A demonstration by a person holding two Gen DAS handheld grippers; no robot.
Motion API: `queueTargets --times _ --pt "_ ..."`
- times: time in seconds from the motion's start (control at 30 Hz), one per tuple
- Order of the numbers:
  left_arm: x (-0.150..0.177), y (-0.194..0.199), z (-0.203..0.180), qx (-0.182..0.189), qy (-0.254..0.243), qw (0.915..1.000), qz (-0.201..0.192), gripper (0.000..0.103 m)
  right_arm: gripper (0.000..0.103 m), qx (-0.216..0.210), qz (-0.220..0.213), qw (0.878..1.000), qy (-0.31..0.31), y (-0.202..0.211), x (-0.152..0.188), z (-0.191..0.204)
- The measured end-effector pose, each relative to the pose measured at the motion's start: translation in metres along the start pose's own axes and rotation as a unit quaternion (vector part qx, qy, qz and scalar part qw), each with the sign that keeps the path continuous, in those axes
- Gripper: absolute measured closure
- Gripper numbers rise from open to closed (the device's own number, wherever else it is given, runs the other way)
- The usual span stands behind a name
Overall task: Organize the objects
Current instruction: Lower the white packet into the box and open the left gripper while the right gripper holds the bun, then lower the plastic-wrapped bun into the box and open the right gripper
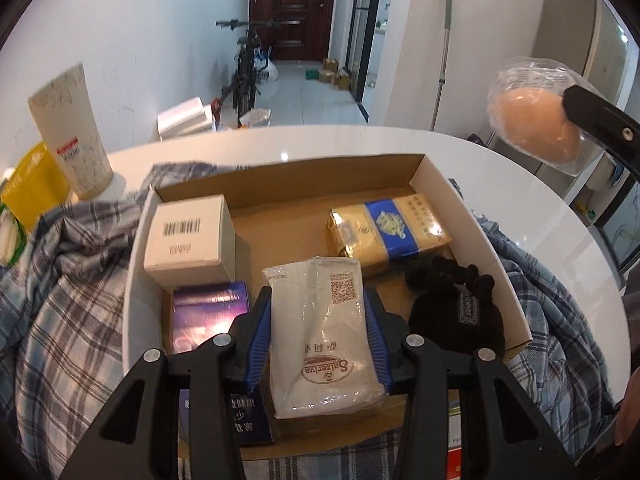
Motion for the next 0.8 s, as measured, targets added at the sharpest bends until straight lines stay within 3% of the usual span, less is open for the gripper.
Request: queueTargets --times 0.13,0.2,0.3,0.37,0.43,0.53,0.63,0.7,0.8 --pt "0.005 -0.005 0.0 0.036 0.018 0.9986 0.036 0.036 0.084 -0.002 -0.004 1.0 -0.001 0.001 -0.001 0.0" --pt "0.003 0.001 0.002 0.037 0.017 0.9989 0.025 0.036 0.084 -0.002 -0.005 1.0 -0.001 0.001 -0.001 0.0" --pt "-0.005 0.022 0.005 0.02 -0.005 0.9997 -0.013 0.032 0.084 -0.004 -0.005 1.0 -0.004 0.002 -0.001 0.0" --pt "-0.012 0.041 0.011 0.014 -0.011 0.9986 -0.05 0.017 0.084 -0.006 -0.006 1.0 -0.005 0.002 -0.001 0.0" --pt "-0.02 0.063 0.021 0.002 -0.007 0.995 -0.1 0.015 0.084 -0.007 -0.005 1.0 -0.004 0.002 -0.001 0.001" --pt "-0.028 0.087 0.037 -0.04 -0.007 0.9843 -0.172 0.014 0.084 -0.011 -0.001 1.0 -0.003 -0.002 0.001 0.005" --pt "-0.029 0.1 0.053 -0.036 0.024 0.9713 -0.234 0.0 0.084 -0.013 0.012 1.0 -0.001 -0.009 0.005 0.009" --pt "-0.029 0.103 0.063 -0.027 0.051 0.9654 -0.254 0.0 0.084 -0.024 0.029 0.999 -0.007 -0.014 0.01 0.013" --pt "-0.026 0.096 0.075 -0.04 0.063 0.9674 -0.242 0.0 0.084 -0.034 0.038 0.999 -0.008 -0.019 0.011 0.024"
Point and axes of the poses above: each gripper's, at about its wrist camera, not at the fingertips, and y roughly against the way its jaws point, z to its left, x to its underside, the point moved 8 cm from there along -y, roughly the way its jaws point, and after that the axes turned 1 degree about -y, right-handed, at the moved point
